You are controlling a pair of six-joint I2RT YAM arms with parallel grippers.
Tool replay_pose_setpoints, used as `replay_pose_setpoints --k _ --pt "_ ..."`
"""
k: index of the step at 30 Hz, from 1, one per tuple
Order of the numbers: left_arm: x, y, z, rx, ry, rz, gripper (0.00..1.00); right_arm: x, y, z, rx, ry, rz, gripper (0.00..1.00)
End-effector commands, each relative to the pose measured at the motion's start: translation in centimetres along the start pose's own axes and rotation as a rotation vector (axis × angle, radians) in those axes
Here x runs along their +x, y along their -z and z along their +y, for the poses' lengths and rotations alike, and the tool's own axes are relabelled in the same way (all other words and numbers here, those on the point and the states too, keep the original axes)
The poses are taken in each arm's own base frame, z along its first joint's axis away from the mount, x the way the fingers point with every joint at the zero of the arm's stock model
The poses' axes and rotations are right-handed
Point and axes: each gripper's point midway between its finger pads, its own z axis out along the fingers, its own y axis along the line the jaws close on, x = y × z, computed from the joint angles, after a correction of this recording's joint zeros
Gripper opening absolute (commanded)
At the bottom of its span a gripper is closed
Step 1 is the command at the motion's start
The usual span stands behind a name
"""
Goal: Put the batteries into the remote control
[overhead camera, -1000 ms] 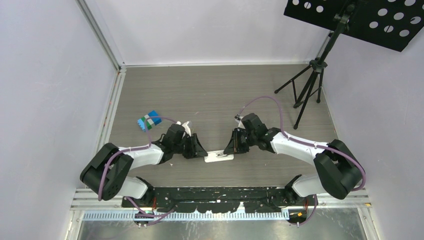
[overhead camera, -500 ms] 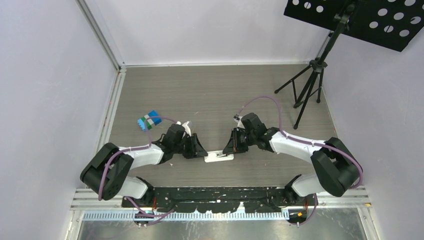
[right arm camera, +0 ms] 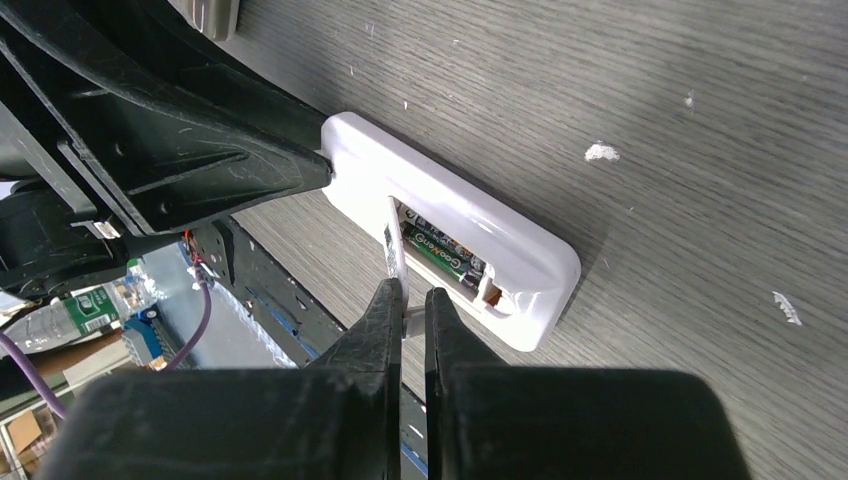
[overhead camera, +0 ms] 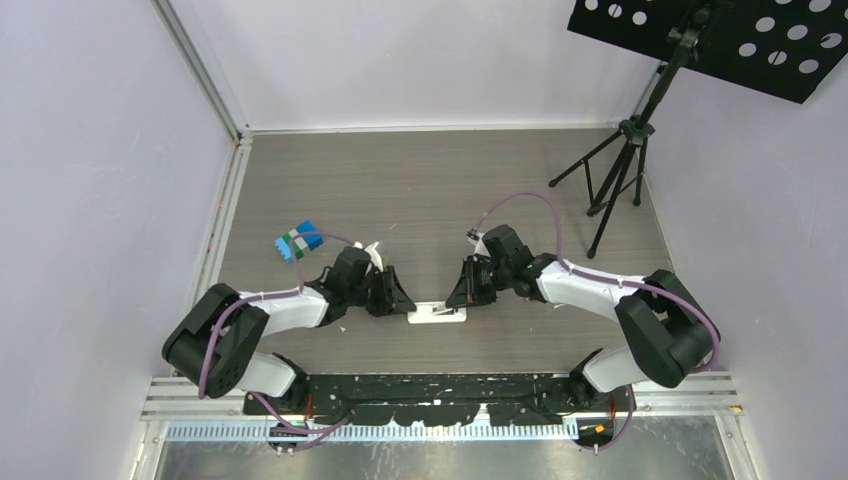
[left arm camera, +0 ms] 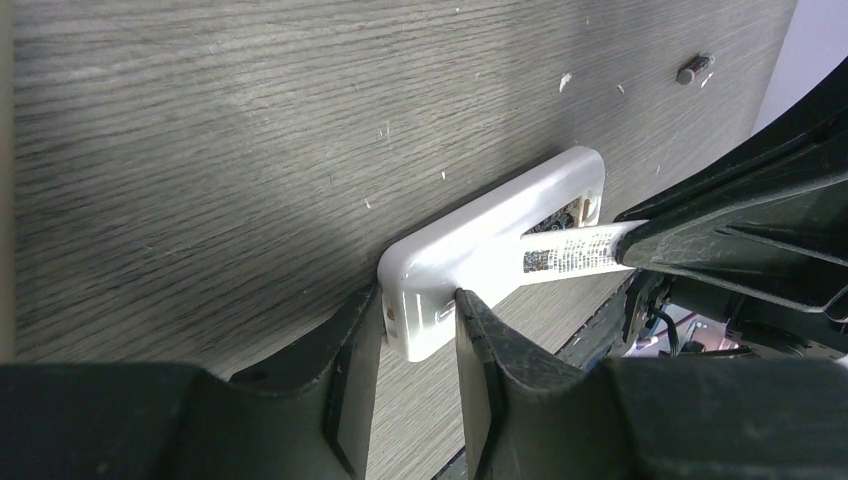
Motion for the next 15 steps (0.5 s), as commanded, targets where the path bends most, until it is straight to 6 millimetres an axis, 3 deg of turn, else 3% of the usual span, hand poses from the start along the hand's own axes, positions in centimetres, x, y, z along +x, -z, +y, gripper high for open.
replay_pose_setpoints --k 1,10,15 --pt "-1.33 -0.42 -1.52 0.047 -0.012 -0.027 0.34 0.26 -0.62 -0.71 0.021 0.02 0.003 0.03" --pt "-1.36 -0.58 -1.52 0.052 0.001 -0.03 0.35 0.65 -0.56 -0.97 0.04 -0.028 0.016 0.21" --pt "-1.47 -0.39 -1.17 0.028 -0.003 -0.041 0.35 0.35 -0.06 -0.76 0.05 -0.038 -0.002 0.25"
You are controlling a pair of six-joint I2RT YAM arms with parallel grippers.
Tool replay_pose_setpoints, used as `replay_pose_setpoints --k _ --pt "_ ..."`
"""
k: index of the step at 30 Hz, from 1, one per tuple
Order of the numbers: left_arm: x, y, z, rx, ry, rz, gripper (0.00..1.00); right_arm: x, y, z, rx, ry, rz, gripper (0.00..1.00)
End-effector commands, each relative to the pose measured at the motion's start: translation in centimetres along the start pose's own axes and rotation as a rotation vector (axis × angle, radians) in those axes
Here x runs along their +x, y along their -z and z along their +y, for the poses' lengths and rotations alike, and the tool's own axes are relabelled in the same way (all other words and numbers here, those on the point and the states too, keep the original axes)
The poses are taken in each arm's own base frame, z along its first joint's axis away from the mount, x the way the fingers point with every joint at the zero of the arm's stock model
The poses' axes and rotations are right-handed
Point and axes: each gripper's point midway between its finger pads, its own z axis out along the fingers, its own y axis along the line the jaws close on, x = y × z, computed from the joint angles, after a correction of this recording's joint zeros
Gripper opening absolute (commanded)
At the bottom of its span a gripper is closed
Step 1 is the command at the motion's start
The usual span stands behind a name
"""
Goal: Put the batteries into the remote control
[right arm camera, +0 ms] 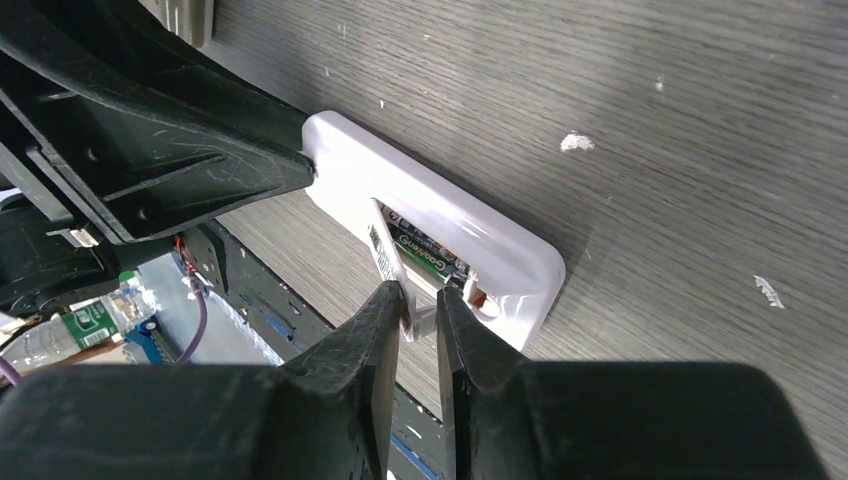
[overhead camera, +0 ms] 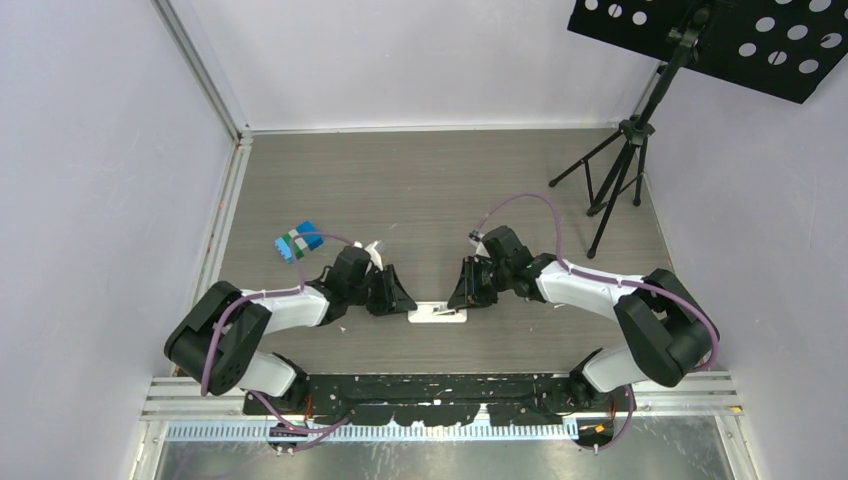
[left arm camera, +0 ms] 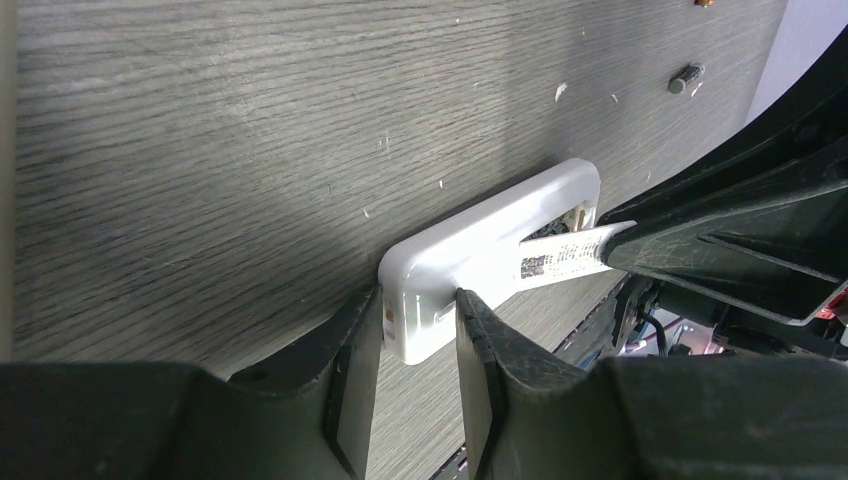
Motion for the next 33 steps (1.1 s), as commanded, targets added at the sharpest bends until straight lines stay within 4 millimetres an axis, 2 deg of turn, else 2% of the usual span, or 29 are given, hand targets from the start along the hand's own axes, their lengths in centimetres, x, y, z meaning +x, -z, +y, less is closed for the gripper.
replay_pose_setpoints --k 1,9,14,20,26,33 --pt "-1.4 -0.1 -1.1 0.018 -0.029 -0.047 0.35 0.1 0.1 -0.1 0.024 -0.01 -0.008 0.25" --pt "-1.5 0.2 -0.8 -0.007 -0.042 -0.055 0.38 0.1 0.6 0.0 0.036 -0.016 -0.003 0.39" --pt "-1.5 0.3 -0.7 -0.016 -0.047 -0.057 0.39 -0.2 1.1 0.3 0.039 -0.012 -0.017 0.4" --pt "-1.6 0.5 -0.4 -0.036 -0.054 -0.061 0.4 -0.4 1.6 0.3 0.061 -0.004 -0.028 0.39" --pt "-1.5 0.7 -0.1 -0.055 -0.063 -0.059 0.42 -0.9 2.4 1.3 0.035 0.011 -0.054 0.3" --pt "-1.4 0.8 0.0 -0.056 -0.064 -0.058 0.42 -0.9 1.3 1.6 -0.002 -0.005 -0.028 0.24"
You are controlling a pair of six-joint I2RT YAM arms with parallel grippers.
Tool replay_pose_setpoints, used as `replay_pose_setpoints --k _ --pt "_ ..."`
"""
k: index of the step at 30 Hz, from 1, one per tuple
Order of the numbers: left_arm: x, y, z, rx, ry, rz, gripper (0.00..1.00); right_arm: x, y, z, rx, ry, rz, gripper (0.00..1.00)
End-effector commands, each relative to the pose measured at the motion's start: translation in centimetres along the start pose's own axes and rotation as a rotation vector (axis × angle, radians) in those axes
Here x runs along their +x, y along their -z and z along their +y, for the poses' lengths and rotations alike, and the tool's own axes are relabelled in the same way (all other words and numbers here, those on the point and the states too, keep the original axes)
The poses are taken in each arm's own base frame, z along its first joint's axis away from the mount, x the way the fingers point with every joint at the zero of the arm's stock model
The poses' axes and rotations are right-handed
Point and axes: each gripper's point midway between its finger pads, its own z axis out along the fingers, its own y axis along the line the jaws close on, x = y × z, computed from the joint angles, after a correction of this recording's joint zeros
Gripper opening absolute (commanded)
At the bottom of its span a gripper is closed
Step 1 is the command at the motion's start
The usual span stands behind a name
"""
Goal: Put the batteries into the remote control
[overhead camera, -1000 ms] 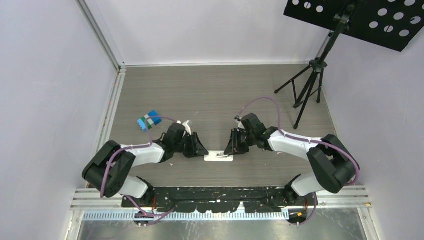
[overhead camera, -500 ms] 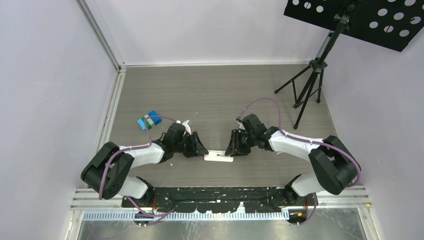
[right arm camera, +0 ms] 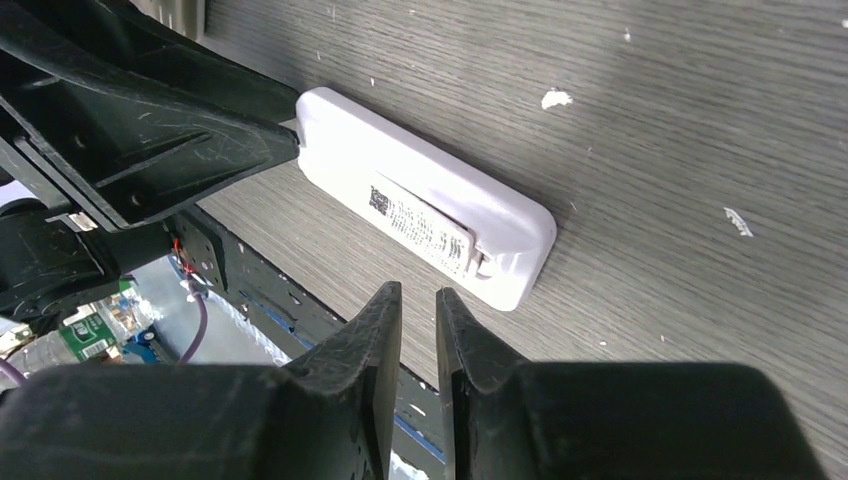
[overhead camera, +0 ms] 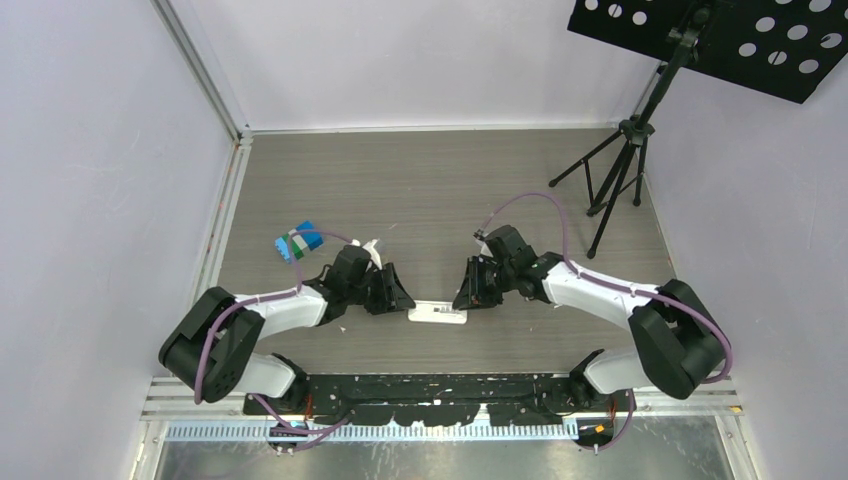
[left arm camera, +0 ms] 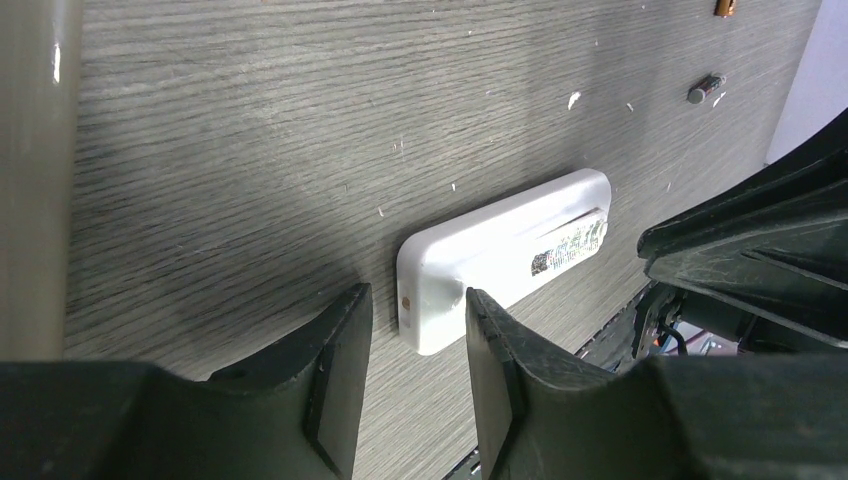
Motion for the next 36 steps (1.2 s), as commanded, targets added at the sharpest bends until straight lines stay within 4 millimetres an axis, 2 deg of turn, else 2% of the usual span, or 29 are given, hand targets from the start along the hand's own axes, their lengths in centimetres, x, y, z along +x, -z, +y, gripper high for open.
replay_pose_setpoints --k 1,7,12,19,25,31,36 --pt "-0.8 0.3 -0.4 -0.006 -0.034 -0.026 0.42 -1.2 -0.6 1.6 -0.053 0.018 -0.016 0.23" --pt "-0.8 0.3 -0.6 0.002 -0.037 -0.025 0.41 -0.6 -2.3 0.5 -0.024 -0.008 0.028 0.18" --pt "-1.1 0.4 -0.9 0.009 -0.043 -0.038 0.41 -0.1 -2.2 -0.8 0.034 -0.017 0.032 0.14" --pt "-3.1 1.6 -1.4 -0.042 -0.1 -0.093 0.43 -2.5 0.3 1.9 -0.029 0.078 -0.09 0.15" --pt "-4.5 3.0 -2.0 -0.082 -0.151 -0.135 0.48 -3.4 0.9 2.8 -0.037 0.147 -0.131 0.19" --pt "-4.9 4.4 -1.4 -0.133 -0.156 -0.175 0.52 -2.2 -0.1 2.8 0.034 0.212 -0.107 0.29" --pt "-5.2 5.8 -0.9 -0.175 -0.162 -0.215 0.56 -0.6 -2.2 1.7 0.082 0.205 -0.037 0.27"
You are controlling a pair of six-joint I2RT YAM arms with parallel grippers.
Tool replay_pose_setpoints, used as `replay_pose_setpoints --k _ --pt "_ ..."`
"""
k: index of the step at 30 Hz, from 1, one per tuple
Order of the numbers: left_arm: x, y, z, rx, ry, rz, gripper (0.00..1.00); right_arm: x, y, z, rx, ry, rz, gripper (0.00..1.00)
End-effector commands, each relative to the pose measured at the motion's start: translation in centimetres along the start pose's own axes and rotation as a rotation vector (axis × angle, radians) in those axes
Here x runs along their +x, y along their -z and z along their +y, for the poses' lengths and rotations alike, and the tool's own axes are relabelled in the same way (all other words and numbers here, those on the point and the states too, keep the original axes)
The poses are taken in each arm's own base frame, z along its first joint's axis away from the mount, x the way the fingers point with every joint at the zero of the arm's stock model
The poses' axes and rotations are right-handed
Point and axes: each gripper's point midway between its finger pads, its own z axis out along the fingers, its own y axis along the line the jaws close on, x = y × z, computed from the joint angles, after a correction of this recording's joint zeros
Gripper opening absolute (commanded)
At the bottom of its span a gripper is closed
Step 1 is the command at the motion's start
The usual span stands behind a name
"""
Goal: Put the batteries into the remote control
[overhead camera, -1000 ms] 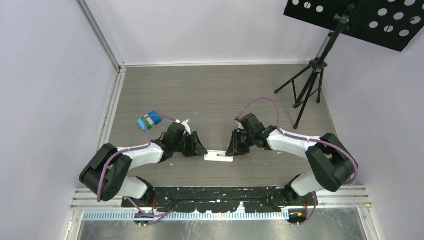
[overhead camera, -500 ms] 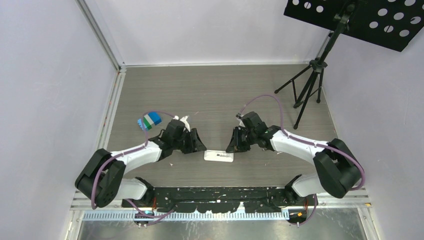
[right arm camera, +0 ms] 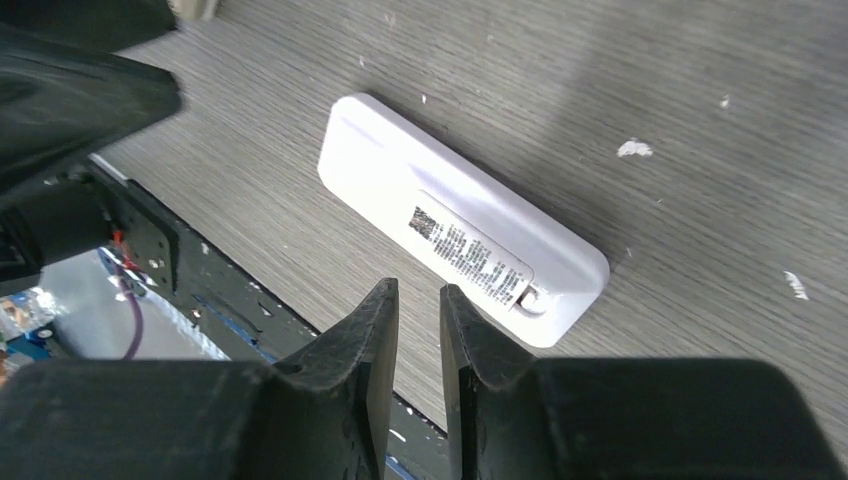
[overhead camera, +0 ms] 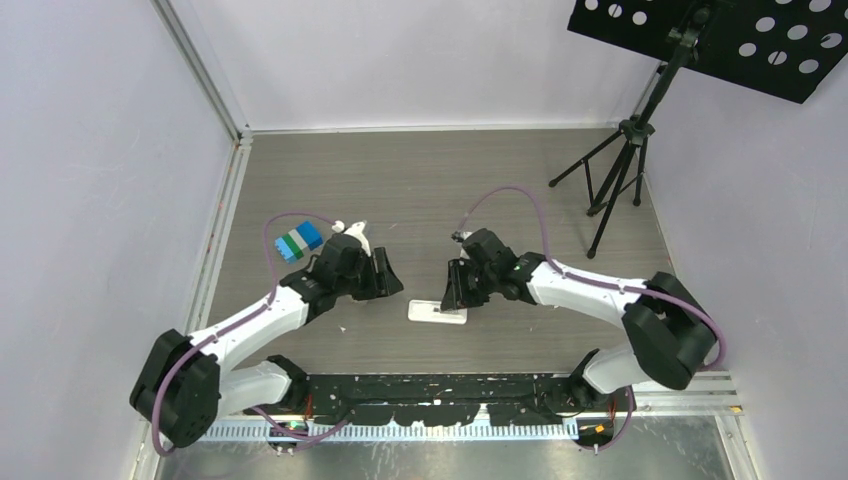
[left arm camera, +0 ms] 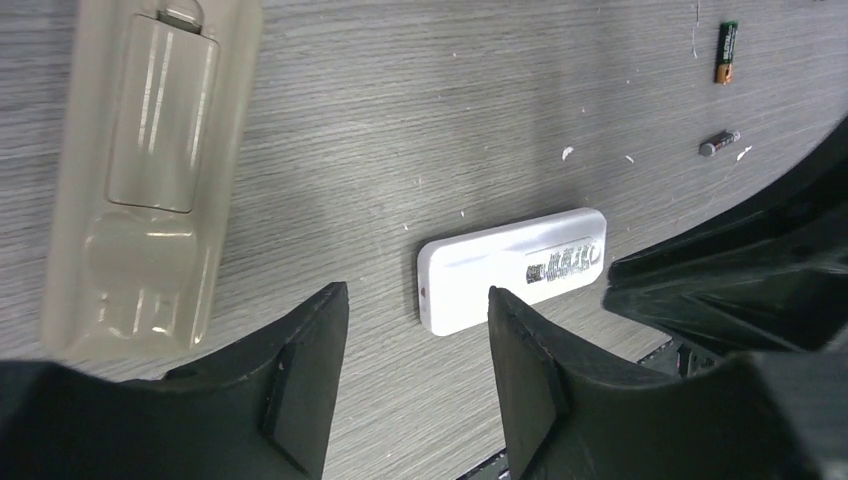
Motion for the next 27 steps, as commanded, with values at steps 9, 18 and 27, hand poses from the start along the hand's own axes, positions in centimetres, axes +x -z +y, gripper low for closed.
replay_pose_setpoints --k 9,18,27 --pt "-1.5 3.3 0.7 -0.066 -0.031 -0.092 0.6 0.8 -3.2 -2.2 0.155 0.026 0.014 0.17" --pt "-3.6 7.4 1.5 -0.152 -0.076 -0.204 0.78 -2.3 0.2 2.0 0.03 0.234 -0.09 0.81" --pt "-5.2 11.2 2.7 -0.249 -0.097 -0.297 1.0 -3.4 -0.2 -0.6 0.183 0.577 -0.046 1.0"
